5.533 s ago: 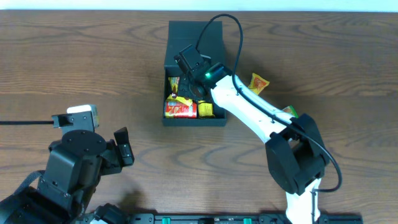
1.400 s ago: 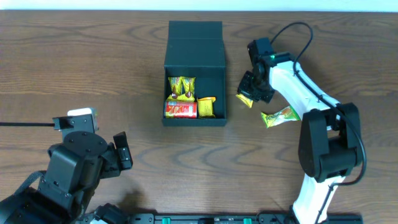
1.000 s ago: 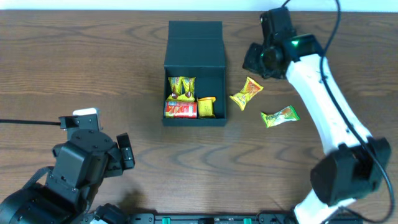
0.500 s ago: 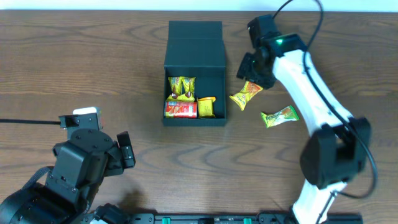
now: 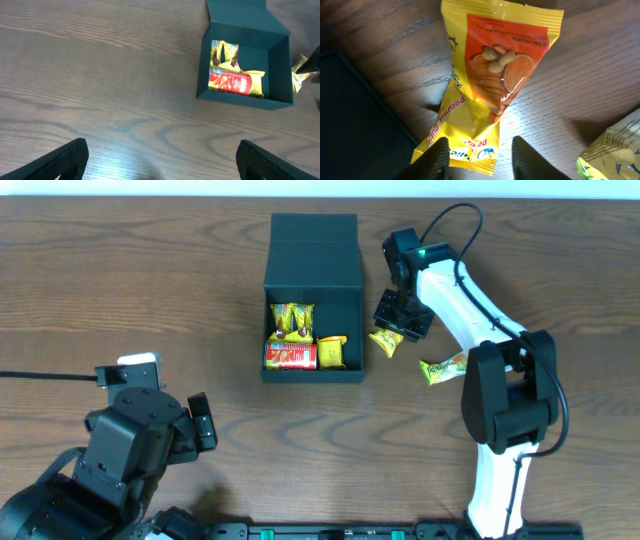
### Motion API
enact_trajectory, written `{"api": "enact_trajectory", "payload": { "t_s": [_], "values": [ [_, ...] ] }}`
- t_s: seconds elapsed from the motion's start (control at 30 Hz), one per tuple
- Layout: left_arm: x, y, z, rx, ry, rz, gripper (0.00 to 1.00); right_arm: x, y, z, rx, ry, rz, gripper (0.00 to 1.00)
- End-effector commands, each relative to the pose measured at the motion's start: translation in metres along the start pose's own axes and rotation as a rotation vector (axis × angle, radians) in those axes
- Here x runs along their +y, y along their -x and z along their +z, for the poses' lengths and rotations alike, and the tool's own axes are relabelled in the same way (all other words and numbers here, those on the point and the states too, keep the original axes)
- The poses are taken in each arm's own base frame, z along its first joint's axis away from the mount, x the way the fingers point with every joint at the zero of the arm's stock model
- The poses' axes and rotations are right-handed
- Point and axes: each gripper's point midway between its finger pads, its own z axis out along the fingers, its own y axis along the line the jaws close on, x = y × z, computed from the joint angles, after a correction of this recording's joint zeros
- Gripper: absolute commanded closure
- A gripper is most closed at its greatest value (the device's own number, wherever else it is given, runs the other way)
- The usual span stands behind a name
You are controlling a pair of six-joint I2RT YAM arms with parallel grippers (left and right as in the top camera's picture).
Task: Pack container
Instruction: 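Carry the peanut packet into the box and release it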
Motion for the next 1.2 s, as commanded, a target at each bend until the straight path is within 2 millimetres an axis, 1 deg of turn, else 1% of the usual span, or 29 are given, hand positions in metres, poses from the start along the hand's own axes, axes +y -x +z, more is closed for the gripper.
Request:
{"api": "enact_trajectory", "payload": {
  "t_s": [0.0,0.03,0.17,0.23,0.37,0.4,0.47,0.6,0.77,0.83,0.87,0.97,1.0,1.07,1.17],
  "values": [
    [0.002,-0.002,0.0,0.004,0.007,-0.014,0.04,-0.002,-0.003,0.007,0.015,-0.016,0.012,0.61],
    [0.002,-0.002,0.0,0.005,0.007,-0.014,0.05,-0.001,-0.002,0.007,0.012,-0.015,0.012,0.62],
    [0.002,-0.002,0.0,0.005,0.007,-0.013,0.04,-0.002,-0.002,0.008,0.01,-0.017,0.012,0.62],
    [0.002,-0.002,0.0,0.004,0.007,-0.014,0.05,-0.002,-0.002,0.01,0.014,-0.02,0.012,0.68],
    [0.002,-0.002,0.0,0.004,0.007,-0.014,0.05,-0.003,-0.004,0.016,0.027,-0.03,0.012,0.69],
    [0.002,-0.002,0.0,0.004,0.007,-0.014,0.05,-0.003,-0.005,0.017,0.032,-0.029,0.013,0.71],
    [0.002,-0.002,0.0,0.004,0.007,-0.014,0.05,-0.002,-0.004,0.018,0.029,-0.026,0.013,0.79],
    [0.002,-0.002,0.0,0.004,0.007,-0.014,0.05,-0.002,-0.001,0.018,0.02,-0.019,0.016,0.98],
    [0.002,-0.002,0.0,0.004,0.007,-0.014,0.05,0.0,0.002,0.018,0.01,-0.01,0.016,0.98],
    [0.002,-0.002,0.0,0.004,0.007,-0.014,0.05,0.003,0.005,0.014,0.0,0.0,-0.024,0.99],
    [0.002,-0.002,0.0,0.004,0.007,-0.013,0.05,0.005,0.007,0.009,-0.007,0.005,-0.045,0.99],
    [0.002,-0.001,0.0,0.0,0.008,-0.015,0.05,0.016,0.018,-0.025,-0.06,0.047,-0.105,0.99],
    [0.002,0.0,0.0,-0.001,0.008,-0.015,0.05,0.02,0.022,-0.039,-0.084,0.066,-0.119,0.99],
    [0.002,0.0,0.0,-0.003,0.007,-0.016,0.05,0.029,0.029,-0.076,-0.147,0.113,-0.161,0.98],
    [0.002,0.0,0.0,-0.003,0.007,-0.016,0.05,0.041,0.03,-0.127,-0.256,0.167,-0.229,0.98]
  ]
}}
